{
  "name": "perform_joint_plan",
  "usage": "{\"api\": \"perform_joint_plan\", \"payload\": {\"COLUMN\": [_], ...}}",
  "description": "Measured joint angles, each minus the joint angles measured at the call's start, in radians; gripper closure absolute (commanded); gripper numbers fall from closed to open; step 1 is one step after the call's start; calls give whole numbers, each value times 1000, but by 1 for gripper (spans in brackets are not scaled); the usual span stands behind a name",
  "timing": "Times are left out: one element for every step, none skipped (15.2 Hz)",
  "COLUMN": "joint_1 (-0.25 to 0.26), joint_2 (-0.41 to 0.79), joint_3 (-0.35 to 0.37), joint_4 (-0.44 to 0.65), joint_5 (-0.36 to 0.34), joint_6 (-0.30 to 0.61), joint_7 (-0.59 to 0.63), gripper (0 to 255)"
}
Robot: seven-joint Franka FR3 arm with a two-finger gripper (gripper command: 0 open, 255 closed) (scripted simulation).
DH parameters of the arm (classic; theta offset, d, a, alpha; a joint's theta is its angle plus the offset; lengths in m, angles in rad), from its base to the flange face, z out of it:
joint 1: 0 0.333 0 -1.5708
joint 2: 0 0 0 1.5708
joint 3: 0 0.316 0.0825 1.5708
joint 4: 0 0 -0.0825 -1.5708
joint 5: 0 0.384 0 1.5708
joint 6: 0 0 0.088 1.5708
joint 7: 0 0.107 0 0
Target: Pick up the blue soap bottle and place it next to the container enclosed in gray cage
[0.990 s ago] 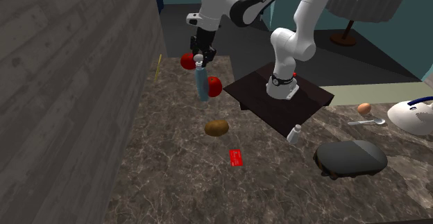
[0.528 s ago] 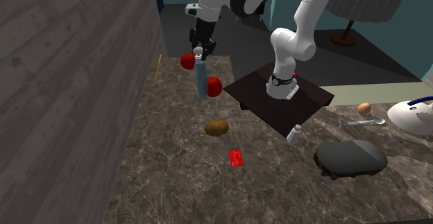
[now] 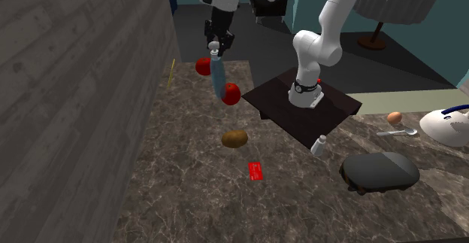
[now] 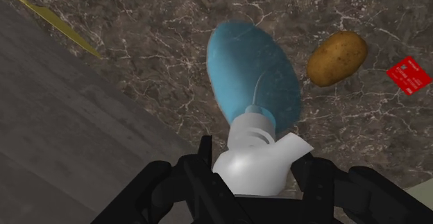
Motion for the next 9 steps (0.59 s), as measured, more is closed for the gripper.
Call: {"api": "perform_joint_plan", "payload": {"joint_1": [0,1,1,1,2,3,3,3,3], "joint_2": [-3,1,0,0,1,5,4,4,5], "joint_3": [1,0,1,2,2,4,3,3,4], "joint_4": [11,27,38,52,64,85,96,107,124], "joint_5": [0,2,3,4,4,6,6,7,8], "joint_6": [-14,-25,-38,-52,-62,-80,-91,-103,-119], "joint_7": [-1,-3,-4,-5,-5,-5,-7,-9,-10], "gripper": [255,255,255,255,255,255,255,255,255]}}
